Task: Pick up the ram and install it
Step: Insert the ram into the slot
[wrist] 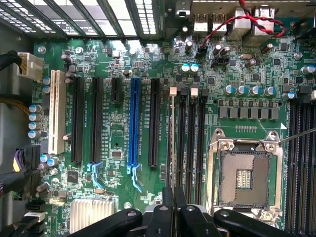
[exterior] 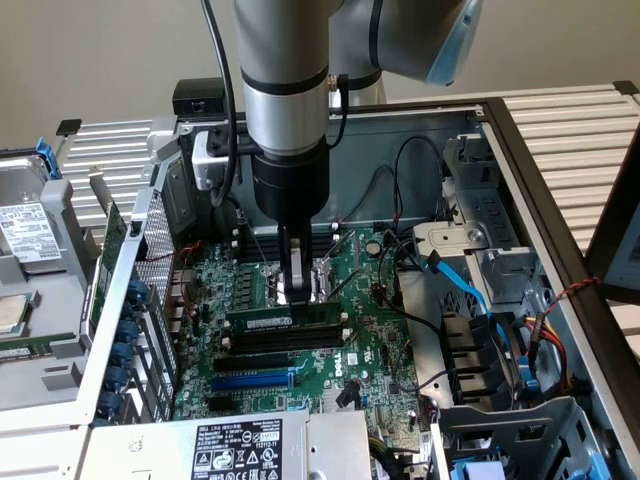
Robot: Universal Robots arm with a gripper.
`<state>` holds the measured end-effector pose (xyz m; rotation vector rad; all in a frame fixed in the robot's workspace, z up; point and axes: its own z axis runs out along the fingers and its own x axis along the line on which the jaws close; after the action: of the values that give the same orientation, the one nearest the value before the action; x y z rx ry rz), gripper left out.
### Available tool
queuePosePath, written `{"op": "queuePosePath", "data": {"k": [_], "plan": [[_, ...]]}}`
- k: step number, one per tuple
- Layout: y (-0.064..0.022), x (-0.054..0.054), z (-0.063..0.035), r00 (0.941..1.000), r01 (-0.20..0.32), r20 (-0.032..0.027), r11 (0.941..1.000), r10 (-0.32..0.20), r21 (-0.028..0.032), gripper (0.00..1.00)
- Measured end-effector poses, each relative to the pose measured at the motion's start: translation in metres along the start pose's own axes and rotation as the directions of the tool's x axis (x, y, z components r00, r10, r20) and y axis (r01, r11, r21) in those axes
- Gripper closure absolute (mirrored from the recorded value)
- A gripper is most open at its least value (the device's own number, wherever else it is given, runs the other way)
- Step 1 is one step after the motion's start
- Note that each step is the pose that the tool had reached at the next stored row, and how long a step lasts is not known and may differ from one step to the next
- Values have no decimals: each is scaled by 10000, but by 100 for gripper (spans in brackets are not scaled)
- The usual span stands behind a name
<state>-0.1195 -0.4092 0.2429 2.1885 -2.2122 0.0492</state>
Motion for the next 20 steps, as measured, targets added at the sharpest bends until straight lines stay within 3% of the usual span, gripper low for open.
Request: {"op": "queuePosePath", "data": {"k": [9,20], "plan": [[2,4,13,10000,-4,-2,10000,4,8,88],[17,4,25,9999,-113,0,9999,113,82,88]]}}
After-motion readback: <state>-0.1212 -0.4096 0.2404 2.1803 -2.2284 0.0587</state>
